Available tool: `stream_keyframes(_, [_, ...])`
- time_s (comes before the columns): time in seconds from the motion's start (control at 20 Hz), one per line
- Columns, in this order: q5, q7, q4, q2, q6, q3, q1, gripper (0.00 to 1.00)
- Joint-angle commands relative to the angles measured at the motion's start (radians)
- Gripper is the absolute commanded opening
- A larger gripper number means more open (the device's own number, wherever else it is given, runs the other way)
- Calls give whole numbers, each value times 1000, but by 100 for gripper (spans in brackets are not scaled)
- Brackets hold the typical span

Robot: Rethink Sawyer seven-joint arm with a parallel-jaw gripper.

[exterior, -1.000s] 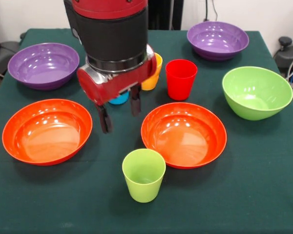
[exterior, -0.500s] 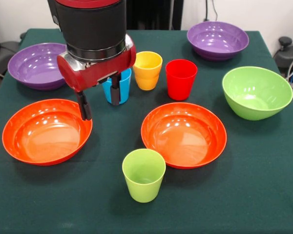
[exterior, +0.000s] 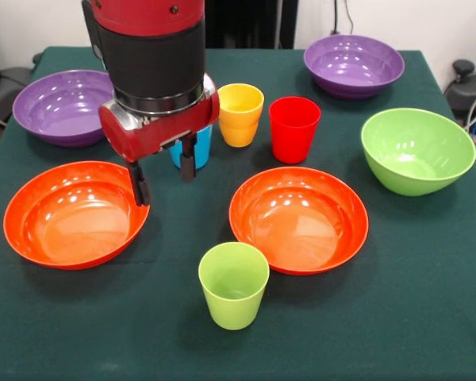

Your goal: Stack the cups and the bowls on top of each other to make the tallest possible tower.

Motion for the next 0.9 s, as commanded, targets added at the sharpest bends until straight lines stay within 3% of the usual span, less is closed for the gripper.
stream_keyframes(0.05, [19,202,175,50,-114,-17,-10,100])
stream_keyframes(0.9, [85,259,276,35,-202,-38,-15,100])
